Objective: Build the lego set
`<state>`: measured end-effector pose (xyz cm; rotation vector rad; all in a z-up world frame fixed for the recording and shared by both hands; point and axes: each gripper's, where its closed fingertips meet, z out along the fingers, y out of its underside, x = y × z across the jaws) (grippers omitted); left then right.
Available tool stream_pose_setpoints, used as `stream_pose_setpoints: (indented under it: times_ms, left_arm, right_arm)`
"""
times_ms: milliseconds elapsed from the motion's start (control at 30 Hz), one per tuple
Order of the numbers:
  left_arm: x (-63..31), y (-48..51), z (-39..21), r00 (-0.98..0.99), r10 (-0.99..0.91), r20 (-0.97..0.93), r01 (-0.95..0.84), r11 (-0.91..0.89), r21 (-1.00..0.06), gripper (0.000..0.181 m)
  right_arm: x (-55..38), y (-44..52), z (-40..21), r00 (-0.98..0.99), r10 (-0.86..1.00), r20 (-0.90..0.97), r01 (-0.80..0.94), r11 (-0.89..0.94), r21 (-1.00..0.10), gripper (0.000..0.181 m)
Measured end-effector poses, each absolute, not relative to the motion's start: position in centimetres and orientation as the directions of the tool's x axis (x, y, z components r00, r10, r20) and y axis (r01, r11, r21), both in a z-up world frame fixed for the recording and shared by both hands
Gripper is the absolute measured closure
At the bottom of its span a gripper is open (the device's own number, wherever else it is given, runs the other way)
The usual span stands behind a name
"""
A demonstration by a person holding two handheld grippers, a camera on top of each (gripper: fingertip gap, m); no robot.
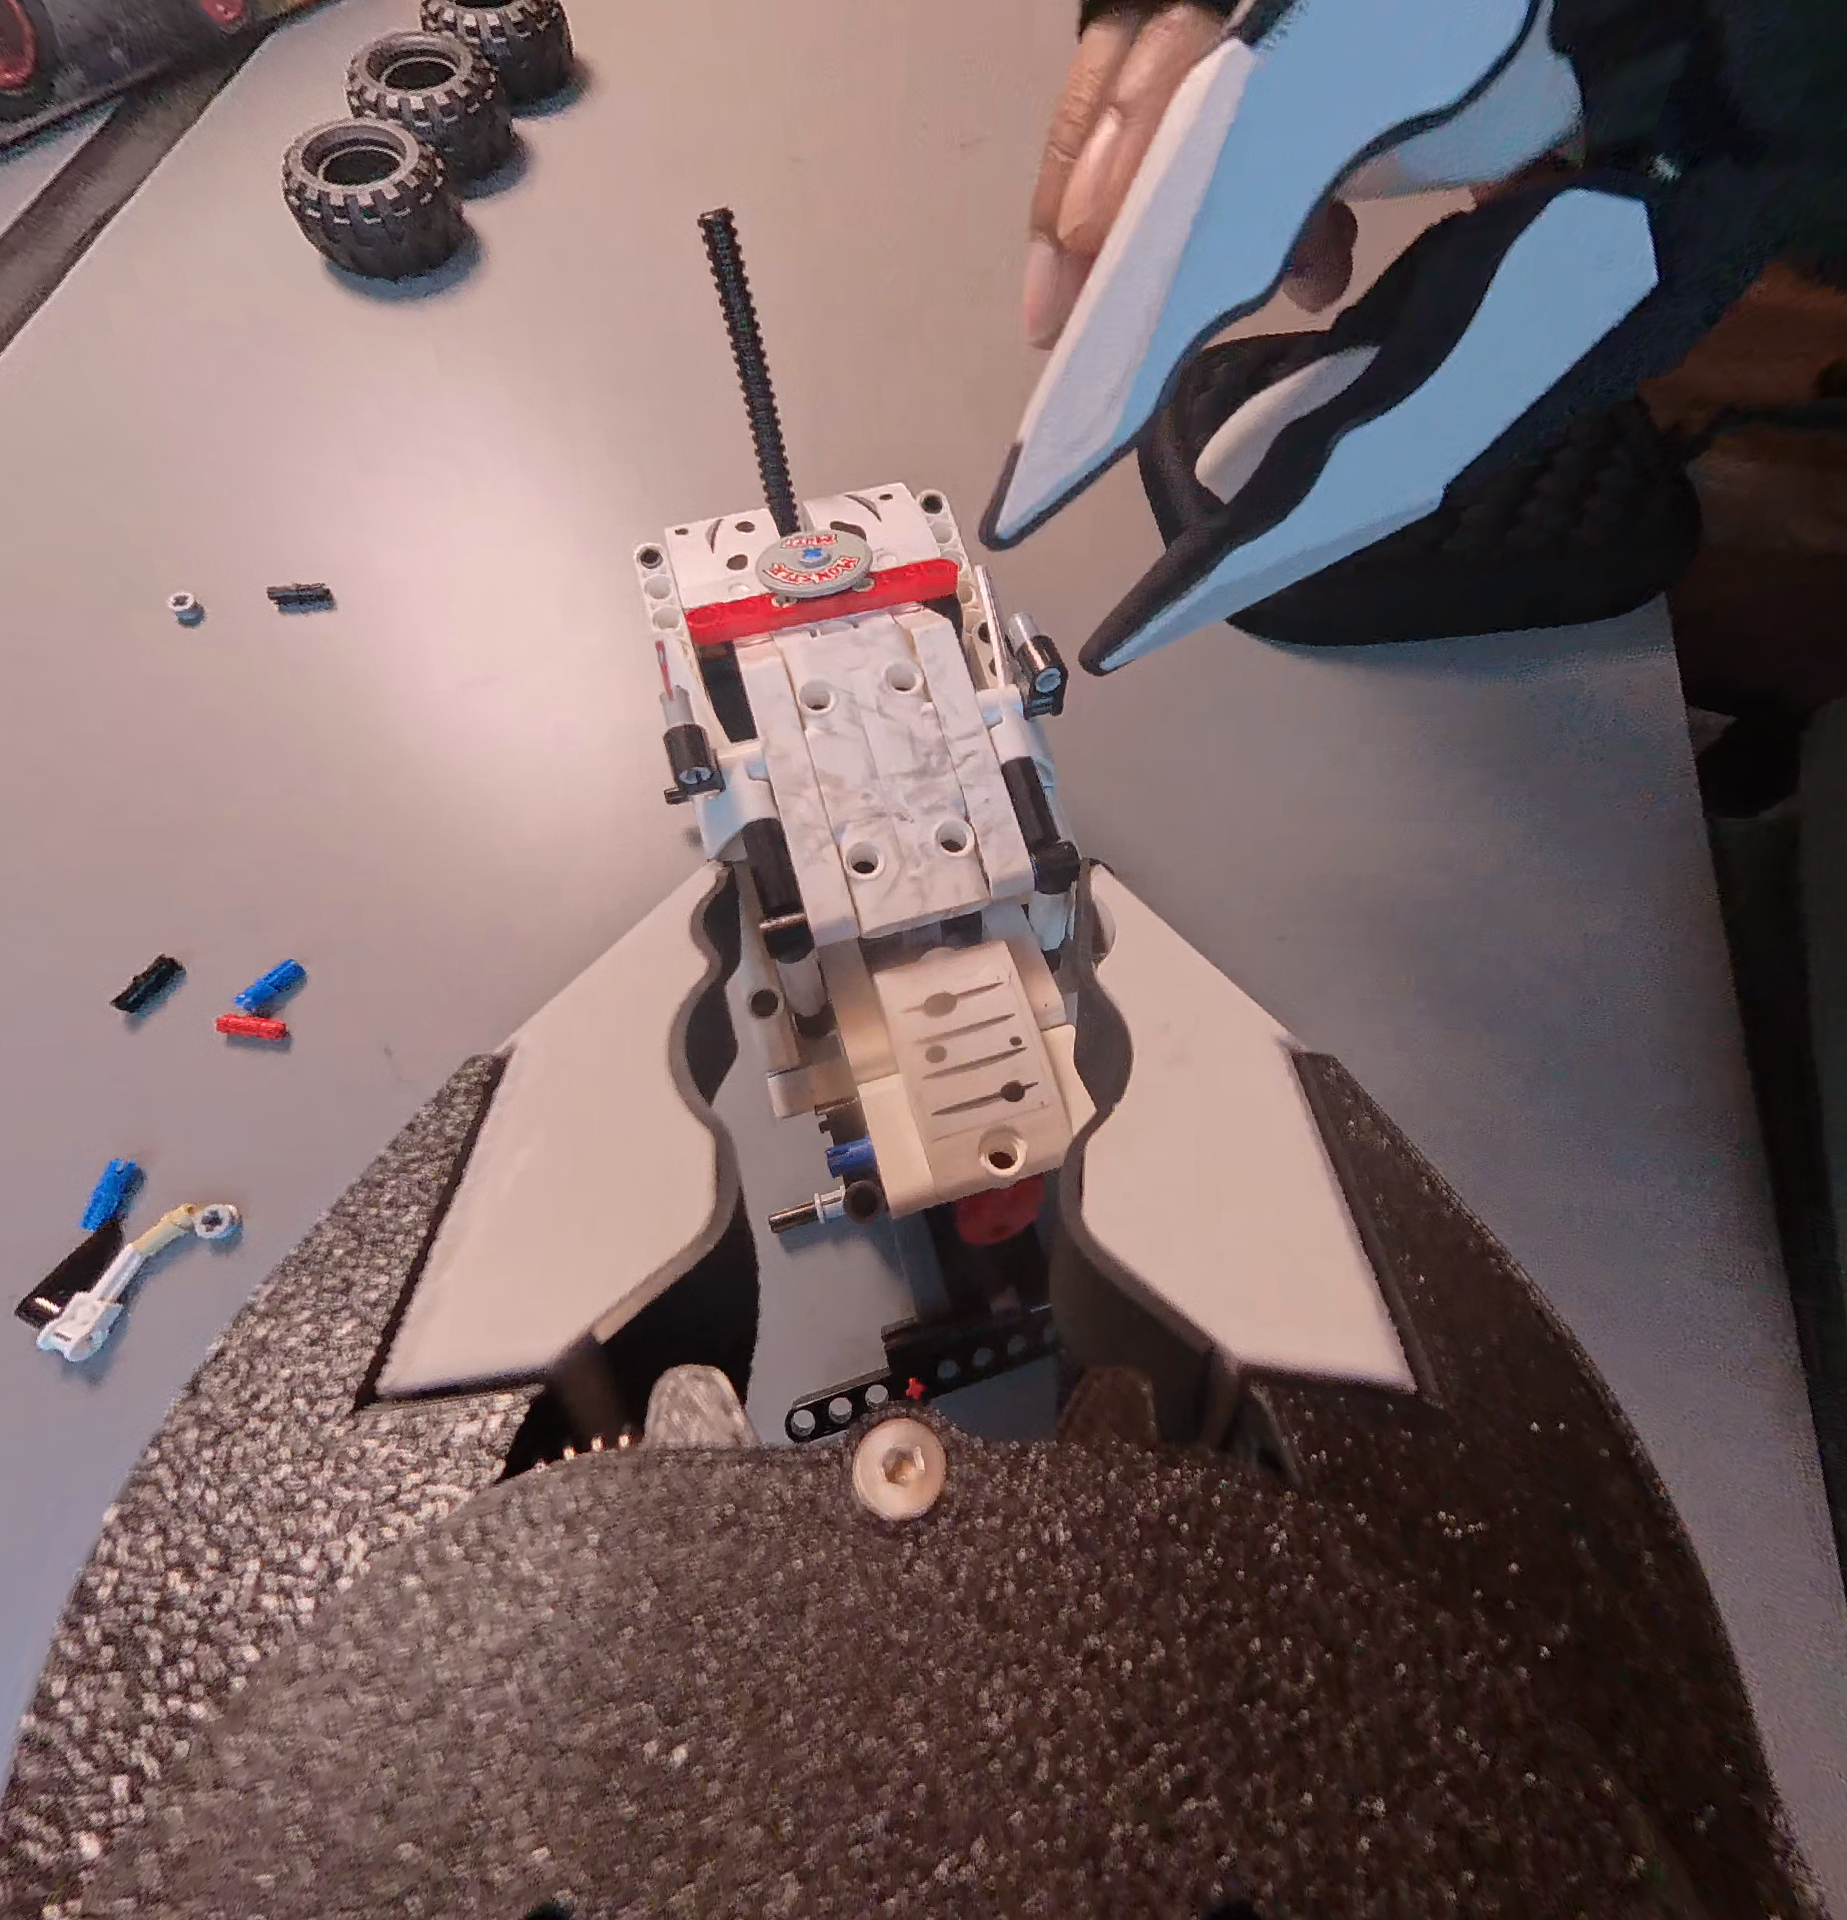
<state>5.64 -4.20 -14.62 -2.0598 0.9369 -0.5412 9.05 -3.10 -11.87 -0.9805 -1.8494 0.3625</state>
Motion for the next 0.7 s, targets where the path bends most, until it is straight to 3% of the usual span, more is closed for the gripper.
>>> stream_pose_setpoints:
  times_ms: [133, 333, 433, 567, 700]
  left_arm:
    - [6.09, -3.88, -14.64, 0.627, -0.777, 0.045, -0.448, -0.407, -0.796, 0.118]
    - [6.25, -3.97, -14.63, 0.615, -0.787, 0.046, -0.453, -0.400, -0.797, 0.121]
    - [6.22, -3.95, -14.65, 0.608, -0.793, 0.043, -0.463, -0.398, -0.792, 0.121]
    - [6.09, -3.86, -14.68, 0.588, -0.808, 0.037, -0.489, -0.392, -0.779, 0.121]
    - [6.07, -3.81, -14.70, 0.575, -0.817, 0.034, -0.508, -0.389, -0.769, 0.121]
  right_arm:
    - [8.91, -3.47, -12.40, -0.089, 0.742, 0.665, 0.479, 0.617, -0.624, 0.156]
    - [8.70, -3.20, -12.80, -0.130, 0.644, 0.754, 0.511, 0.695, -0.506, 0.166]
    - [8.68, -3.24, -12.80, -0.206, 0.532, 0.821, 0.503, 0.778, -0.378, 0.166]
    - [8.59, -3.28, -12.82, -0.348, 0.294, 0.890, 0.472, 0.875, -0.104, 0.168]
    - [8.56, -3.28, -12.82, -0.399, 0.215, 0.892, 0.450, 0.893, -0.014, 0.168]
